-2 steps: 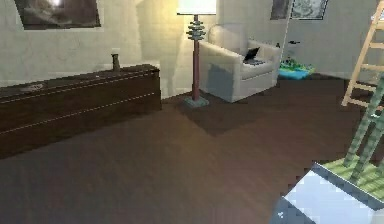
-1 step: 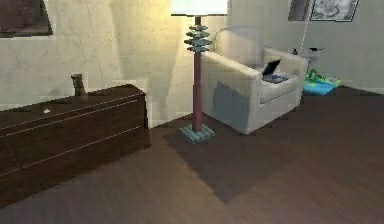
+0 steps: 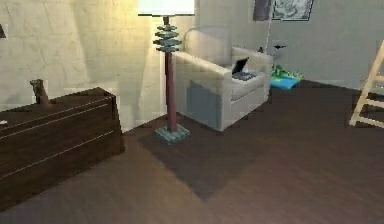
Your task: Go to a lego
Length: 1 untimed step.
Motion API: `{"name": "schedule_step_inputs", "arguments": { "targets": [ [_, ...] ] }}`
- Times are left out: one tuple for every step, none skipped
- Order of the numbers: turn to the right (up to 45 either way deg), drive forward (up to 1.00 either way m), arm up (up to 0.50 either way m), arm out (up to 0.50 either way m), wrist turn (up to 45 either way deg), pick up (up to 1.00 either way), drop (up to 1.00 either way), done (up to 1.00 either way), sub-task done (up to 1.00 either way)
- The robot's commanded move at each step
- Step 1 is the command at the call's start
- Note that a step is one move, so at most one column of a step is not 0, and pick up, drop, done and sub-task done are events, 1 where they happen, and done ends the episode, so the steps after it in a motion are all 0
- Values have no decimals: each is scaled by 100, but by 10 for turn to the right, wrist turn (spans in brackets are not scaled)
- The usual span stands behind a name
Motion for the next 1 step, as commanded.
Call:
{"name": "schedule_step_inputs", "arguments": {
  "targets": [
    [0, 25, 0, 0, 0, 0, 0, 0, 0]
  ]
}}
